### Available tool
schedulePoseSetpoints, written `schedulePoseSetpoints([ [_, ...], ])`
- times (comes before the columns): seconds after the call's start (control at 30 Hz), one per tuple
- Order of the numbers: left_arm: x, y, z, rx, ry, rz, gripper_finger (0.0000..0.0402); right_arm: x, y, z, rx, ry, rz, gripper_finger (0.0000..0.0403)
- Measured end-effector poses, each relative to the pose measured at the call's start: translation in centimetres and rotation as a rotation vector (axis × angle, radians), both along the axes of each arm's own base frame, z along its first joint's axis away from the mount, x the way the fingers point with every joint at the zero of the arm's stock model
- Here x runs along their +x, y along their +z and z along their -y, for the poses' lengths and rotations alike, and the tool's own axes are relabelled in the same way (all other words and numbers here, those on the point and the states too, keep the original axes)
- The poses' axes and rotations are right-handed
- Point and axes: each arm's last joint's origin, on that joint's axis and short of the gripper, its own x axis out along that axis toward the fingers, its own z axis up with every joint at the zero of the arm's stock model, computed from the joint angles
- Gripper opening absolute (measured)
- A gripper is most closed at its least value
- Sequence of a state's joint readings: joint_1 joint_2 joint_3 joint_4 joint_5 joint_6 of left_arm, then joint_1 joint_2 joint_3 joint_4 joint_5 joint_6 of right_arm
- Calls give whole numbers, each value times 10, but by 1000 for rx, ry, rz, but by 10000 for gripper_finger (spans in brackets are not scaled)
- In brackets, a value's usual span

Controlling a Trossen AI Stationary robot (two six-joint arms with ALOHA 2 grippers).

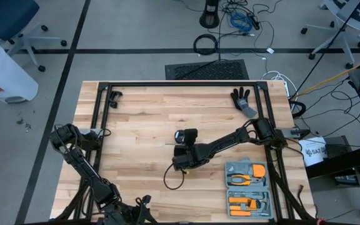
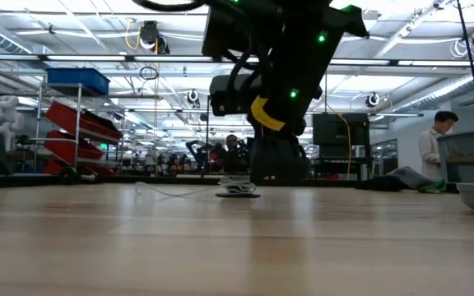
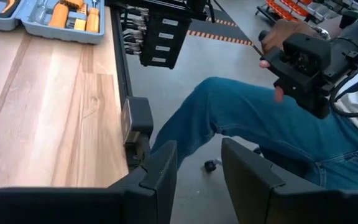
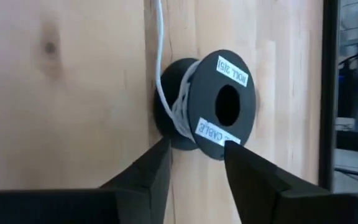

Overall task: Coil cords
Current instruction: Coil the white cable wire onto the spool, then return to Home Position

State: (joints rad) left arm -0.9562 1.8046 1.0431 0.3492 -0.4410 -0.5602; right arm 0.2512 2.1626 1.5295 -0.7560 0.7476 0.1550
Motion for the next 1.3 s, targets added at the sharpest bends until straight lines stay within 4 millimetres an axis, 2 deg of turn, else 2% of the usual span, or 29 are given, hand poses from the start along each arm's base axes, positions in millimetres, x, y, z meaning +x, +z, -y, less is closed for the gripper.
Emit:
schedulePoseSetpoints([
  [0.23, 0, 0, 0, -4, -7, -3, 132, -10, 21, -7, 44, -15, 19, 168],
  [0.33, -1, 2, 0, -12, -16, -9, 132, -21, 42, -17, 102, -13, 40, 172],
  [0.43, -1, 10, -3, -17, 17, 20, 132, -35, 73, -29, 202, 22, 81, 172],
  [0.53, 0, 28, -15, 26, 99, 78, 132, -54, 114, -36, 335, 82, 145, 166],
  [0.63, -1, 55, -38, 47, 226, 109, 132, -77, 154, -37, 458, 166, 192, 151],
  [0.73, -4, 87, -64, 20, 285, 135, 132, -107, 193, -35, 492, 250, 254, 128],
  [0.83, -9, 117, -90, 1, 318, 192, 132, -138, 224, -30, 498, 311, 312, 93],
  [0.93, -15, 141, -111, 41, 331, 276, 132, -162, 245, -25, 493, 340, 373, 49],
  [1.0, -18, 153, -123, 75, 340, 320, 129, -176, 252, -24, 451, 360, 401, 17],
  [1.1, -23, 167, -140, 111, 363, 369, 106, -195, 250, -22, 433, 391, 405, 8],
  [1.3, -22, 174, -159, 184, 446, 391, 15, -222, 223, -11, 471, 409, 471, 2],
])
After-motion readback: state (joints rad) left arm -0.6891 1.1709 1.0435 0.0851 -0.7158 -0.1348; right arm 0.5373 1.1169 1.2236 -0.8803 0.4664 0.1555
